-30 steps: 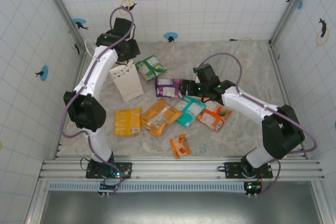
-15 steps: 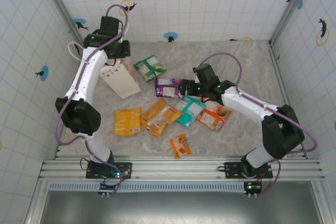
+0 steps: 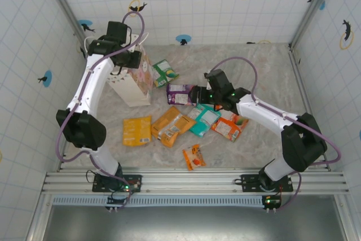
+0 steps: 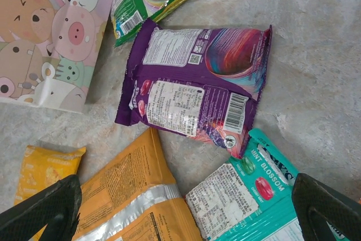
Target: Place the snacks into the paper bag
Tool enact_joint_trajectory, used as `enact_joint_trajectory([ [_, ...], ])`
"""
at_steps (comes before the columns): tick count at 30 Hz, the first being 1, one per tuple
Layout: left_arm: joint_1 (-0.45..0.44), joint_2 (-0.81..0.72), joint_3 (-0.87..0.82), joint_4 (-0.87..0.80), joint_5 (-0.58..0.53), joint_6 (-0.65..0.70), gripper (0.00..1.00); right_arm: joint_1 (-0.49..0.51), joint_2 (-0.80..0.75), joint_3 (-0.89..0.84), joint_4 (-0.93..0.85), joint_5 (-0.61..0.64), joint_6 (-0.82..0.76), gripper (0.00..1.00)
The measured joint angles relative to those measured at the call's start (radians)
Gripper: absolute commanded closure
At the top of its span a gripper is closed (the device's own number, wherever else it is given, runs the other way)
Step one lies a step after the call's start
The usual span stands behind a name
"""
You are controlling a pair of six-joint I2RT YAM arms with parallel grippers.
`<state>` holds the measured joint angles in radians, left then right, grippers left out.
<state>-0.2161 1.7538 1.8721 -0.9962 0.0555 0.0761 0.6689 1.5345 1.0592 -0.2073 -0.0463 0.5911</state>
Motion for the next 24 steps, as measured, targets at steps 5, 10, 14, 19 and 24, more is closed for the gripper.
enact_joint_trajectory([
  [5,0.000,-0.021,-0.035,0.000,-0.034,-0.013,1.00,0.006,0.000,0.000,0.002,0.001,0.003,0.02],
  [10,0.000,-0.095,-0.113,-0.002,-0.060,-0.024,1.00,0.010,0.000,0.000,0.002,0.001,0.004,0.02],
  [14,0.000,-0.157,-0.177,-0.010,-0.068,-0.029,1.00,0.021,0.000,0.000,0.002,0.002,0.004,0.02],
  [19,0.000,-0.180,-0.229,-0.013,-0.072,-0.046,1.00,0.038,0.000,0.000,0.002,0.009,0.005,0.02],
  [24,0.000,-0.221,-0.284,0.007,-0.089,-0.054,0.93,0.051,0.000,0.000,0.002,0.022,0.011,0.02],
])
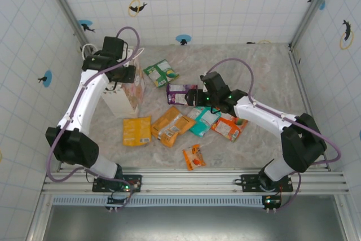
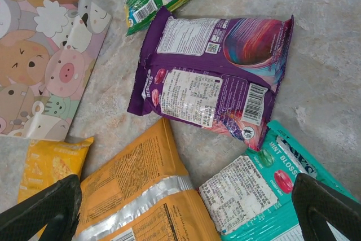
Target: Place the snacks into the paper bag
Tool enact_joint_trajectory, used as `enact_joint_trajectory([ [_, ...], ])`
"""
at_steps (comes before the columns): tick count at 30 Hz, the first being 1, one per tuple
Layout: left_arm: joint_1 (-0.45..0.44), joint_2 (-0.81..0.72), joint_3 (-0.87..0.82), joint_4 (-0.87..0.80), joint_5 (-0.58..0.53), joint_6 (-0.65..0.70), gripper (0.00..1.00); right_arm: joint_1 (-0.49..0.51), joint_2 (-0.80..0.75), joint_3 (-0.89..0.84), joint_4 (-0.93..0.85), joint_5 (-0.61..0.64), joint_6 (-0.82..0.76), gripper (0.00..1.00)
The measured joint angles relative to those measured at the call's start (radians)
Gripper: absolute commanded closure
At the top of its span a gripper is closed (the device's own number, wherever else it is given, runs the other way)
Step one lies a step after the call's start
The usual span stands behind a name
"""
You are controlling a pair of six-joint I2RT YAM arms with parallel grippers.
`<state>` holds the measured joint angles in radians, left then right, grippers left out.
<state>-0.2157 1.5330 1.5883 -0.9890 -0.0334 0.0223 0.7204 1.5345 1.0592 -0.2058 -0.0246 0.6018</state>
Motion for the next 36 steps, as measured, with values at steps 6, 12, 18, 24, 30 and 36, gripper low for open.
enact_joint_trajectory([
  [6,0.000,-0.019,-0.010,0.012,-0.013,-0.020,0.49,0.021,0.000,0.000,0.000,0.010,0.004,0.02],
  [12,0.000,-0.034,-0.010,0.019,-0.013,-0.056,0.40,0.055,0.000,0.000,0.000,0.025,0.012,0.02],
  [18,0.000,-0.130,-0.011,0.037,-0.015,-0.113,0.36,0.124,0.000,0.000,0.025,0.032,0.032,0.02],
  [24,0.000,-0.260,-0.058,0.066,0.021,-0.164,0.36,0.219,0.000,-0.020,0.136,0.023,0.094,0.07],
  [30,0.000,-0.373,-0.172,0.075,0.076,-0.212,0.36,0.293,0.081,-0.031,0.270,-0.053,0.169,0.25],
  [36,0.000,-0.467,-0.255,0.074,0.121,-0.245,0.36,0.321,0.277,0.018,0.337,-0.170,0.235,0.40],
])
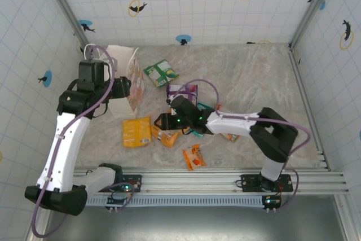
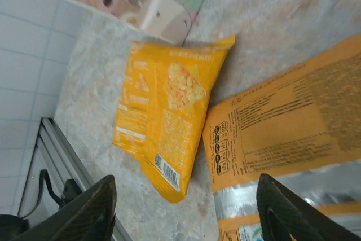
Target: Place the snacks into the paper bag
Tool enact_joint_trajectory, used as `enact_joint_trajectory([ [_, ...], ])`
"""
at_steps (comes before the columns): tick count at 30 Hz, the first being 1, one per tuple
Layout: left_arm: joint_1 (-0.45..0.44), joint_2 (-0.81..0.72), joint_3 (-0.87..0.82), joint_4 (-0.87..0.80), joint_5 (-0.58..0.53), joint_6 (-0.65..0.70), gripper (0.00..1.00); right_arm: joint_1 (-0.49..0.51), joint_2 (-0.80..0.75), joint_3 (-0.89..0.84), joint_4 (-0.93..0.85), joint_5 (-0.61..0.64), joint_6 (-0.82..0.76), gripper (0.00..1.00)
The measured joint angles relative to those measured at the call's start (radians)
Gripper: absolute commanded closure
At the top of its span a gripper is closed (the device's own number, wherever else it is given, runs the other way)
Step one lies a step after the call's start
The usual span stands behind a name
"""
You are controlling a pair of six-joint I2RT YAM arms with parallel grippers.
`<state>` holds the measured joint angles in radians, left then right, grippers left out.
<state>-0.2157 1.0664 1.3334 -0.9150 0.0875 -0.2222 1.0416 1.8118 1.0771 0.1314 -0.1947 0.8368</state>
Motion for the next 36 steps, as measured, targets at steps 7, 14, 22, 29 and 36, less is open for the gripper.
enact_joint_trajectory([
  [7,0.000,-0.057,-0.060,-0.001,0.037,-0.019,0.37,0.049,0.177,0.154,-0.001,-0.053,0.061,0.44],
  [14,0.000,-0.059,-0.076,-0.003,0.044,-0.019,0.38,0.075,0.256,0.181,-0.003,-0.053,0.118,0.43],
  [22,0.000,-0.068,-0.077,-0.004,0.052,-0.019,0.38,0.071,0.318,0.211,0.046,-0.072,0.145,0.58],
  [29,0.000,-0.077,-0.077,-0.004,0.052,-0.018,0.39,0.069,0.343,0.214,0.081,-0.073,0.143,0.80],
  [36,0.000,-0.088,-0.107,0.016,0.087,-0.018,0.40,0.065,0.288,0.124,0.128,-0.037,0.112,0.95],
])
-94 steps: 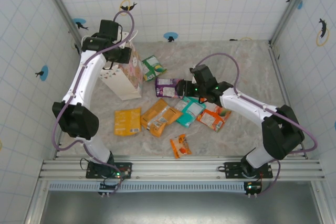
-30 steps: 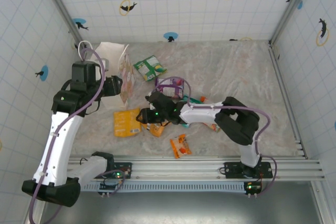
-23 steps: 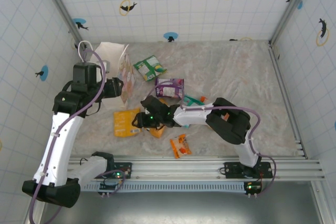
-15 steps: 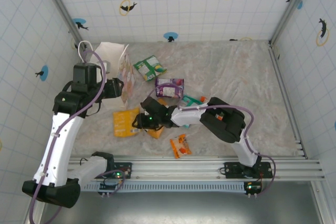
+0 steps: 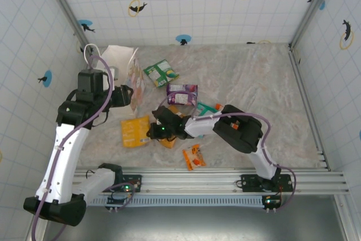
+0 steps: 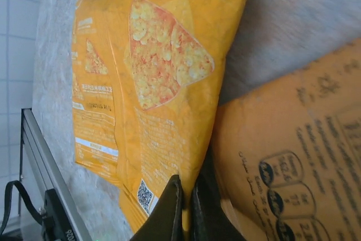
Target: Place the snacks into the paper bag
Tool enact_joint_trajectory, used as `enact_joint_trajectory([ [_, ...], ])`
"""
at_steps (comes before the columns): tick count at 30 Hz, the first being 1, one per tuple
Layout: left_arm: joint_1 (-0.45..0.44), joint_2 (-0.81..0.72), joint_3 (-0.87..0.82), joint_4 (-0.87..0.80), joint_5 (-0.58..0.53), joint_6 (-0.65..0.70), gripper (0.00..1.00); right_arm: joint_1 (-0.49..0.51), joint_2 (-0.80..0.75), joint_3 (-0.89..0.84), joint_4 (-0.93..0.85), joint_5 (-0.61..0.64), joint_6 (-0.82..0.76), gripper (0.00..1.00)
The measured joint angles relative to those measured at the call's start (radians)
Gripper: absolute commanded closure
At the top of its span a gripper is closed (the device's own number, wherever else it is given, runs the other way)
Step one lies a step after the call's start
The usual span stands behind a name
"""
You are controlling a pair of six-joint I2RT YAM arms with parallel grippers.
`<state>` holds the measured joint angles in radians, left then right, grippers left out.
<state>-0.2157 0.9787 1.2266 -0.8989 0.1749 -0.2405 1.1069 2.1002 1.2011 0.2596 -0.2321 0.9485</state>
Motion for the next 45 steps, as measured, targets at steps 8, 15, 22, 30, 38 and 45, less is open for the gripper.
enact_joint_trajectory([
  [8,0.000,-0.043,-0.081,0.094,0.148,-0.002,0.44,-0.017,-0.262,-0.229,0.089,0.031,-0.024,1.00],
  [15,0.000,-0.097,-0.192,0.207,0.312,0.015,0.47,-0.040,-0.478,-0.386,0.142,0.068,-0.079,1.00],
  [22,0.000,-0.162,-0.342,0.408,0.426,-0.068,0.46,-0.147,-0.699,-0.542,0.207,0.066,-0.133,1.00],
  [30,0.000,-0.126,-0.398,0.571,0.500,-0.207,0.43,-0.316,-0.903,-0.609,0.300,-0.038,-0.150,1.00],
  [38,-0.004,-0.082,-0.430,0.737,0.653,-0.292,0.41,-0.369,-0.961,-0.631,0.401,-0.127,-0.138,1.00],
  [45,-0.035,-0.081,-0.449,0.829,0.714,-0.318,0.46,-0.369,-0.944,-0.631,0.467,-0.186,-0.120,1.00],
])
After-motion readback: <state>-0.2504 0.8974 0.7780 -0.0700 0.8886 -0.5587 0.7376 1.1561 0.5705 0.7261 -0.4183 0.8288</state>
